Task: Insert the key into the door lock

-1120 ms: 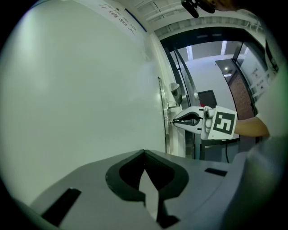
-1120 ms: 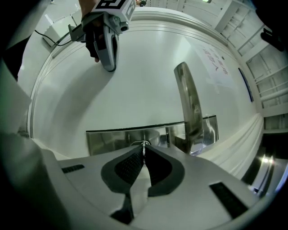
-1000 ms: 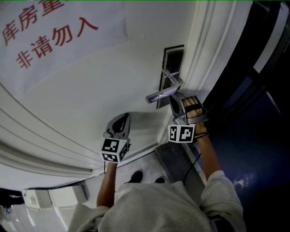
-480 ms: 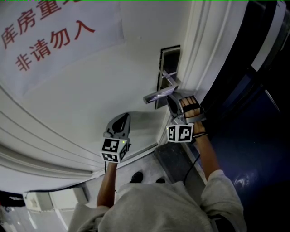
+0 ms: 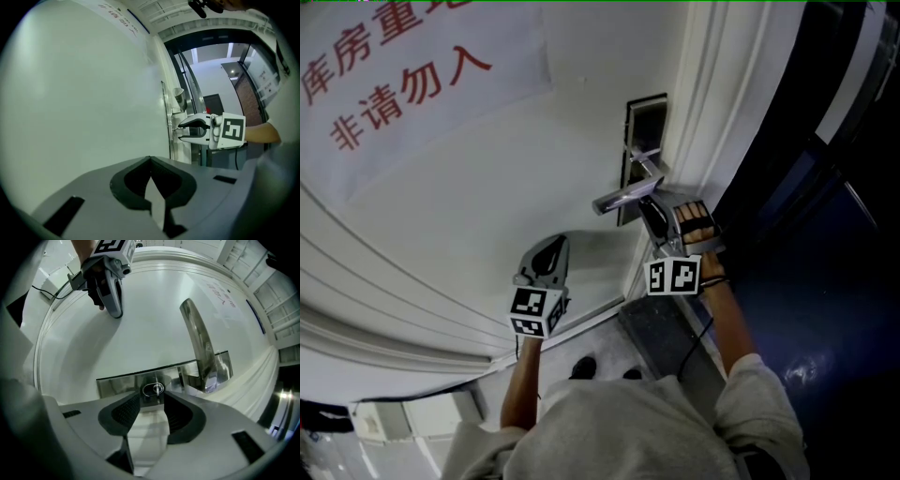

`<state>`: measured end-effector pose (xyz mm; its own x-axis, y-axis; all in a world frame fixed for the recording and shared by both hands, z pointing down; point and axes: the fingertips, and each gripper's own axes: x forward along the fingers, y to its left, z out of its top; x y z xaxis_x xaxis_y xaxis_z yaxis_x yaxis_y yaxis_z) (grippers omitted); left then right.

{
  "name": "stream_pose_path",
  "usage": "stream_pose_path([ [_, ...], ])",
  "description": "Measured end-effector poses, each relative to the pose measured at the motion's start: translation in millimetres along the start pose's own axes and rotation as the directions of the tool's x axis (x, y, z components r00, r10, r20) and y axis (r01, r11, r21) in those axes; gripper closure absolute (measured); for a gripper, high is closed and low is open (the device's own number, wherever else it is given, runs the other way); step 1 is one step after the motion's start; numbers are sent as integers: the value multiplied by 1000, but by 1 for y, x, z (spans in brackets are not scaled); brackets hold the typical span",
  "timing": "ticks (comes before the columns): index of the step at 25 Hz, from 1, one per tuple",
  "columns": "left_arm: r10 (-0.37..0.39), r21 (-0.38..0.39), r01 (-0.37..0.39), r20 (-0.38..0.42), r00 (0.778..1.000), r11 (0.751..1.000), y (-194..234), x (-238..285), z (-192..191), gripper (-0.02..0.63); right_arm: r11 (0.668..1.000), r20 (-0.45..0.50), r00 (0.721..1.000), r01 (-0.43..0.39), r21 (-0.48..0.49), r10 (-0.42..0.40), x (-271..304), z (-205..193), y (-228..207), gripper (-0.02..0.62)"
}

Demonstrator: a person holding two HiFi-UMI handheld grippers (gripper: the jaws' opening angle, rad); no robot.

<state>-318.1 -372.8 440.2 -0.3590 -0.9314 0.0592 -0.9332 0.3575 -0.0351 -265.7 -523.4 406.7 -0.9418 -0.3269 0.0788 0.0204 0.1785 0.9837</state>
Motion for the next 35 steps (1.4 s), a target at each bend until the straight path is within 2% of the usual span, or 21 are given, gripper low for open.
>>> stream_pose_path([
  [7, -16, -1, 16, -3, 1000, 1000, -4, 3, -1, 589, 999, -15, 999, 48, 25, -48, -16, -9, -2, 444],
  [14, -42, 2, 42, -2, 999, 999, -12, 10, 0, 589, 997, -34, 997, 66, 49, -64, -30, -17, 6, 551],
  [17, -59, 3, 59, -3, 998, 998, -17, 14, -1, 589, 996, -47, 997, 61, 67, -58, -34, -21, 8, 565],
  [20, -76, 2, 76, -3, 997, 997, -22, 18, -1, 589, 992, -62, 997, 61, 110, -54, -39, -25, 8, 568],
  [23, -96, 4, 96, -1, 995, 995, -28, 24, 0, 589, 976, -87, 995, 70, 208, -53, -45, -33, 6, 569],
  [26, -126, 2, 126, -10, 992, 992, -35, 31, -2, 589, 932, -127, 991, 92, 350, -50, -57, -47, 4, 572],
  [29, -160, 2, 160, -15, 987, 987, -45, 39, -3, 589, 863, -164, 985, 123, 490, -48, -71, -63, 2, 572],
  [31, -185, 7, 185, -3, 983, 983, -55, 46, 1, 589, 794, -187, 981, 157, 587, -55, -83, -76, 0, 572],
  [35, -250, 13, 250, 0, 968, 968, -78, 61, 3, 589, 609, -248, 965, 245, 755, -81, -112, -106, -2, 573],
])
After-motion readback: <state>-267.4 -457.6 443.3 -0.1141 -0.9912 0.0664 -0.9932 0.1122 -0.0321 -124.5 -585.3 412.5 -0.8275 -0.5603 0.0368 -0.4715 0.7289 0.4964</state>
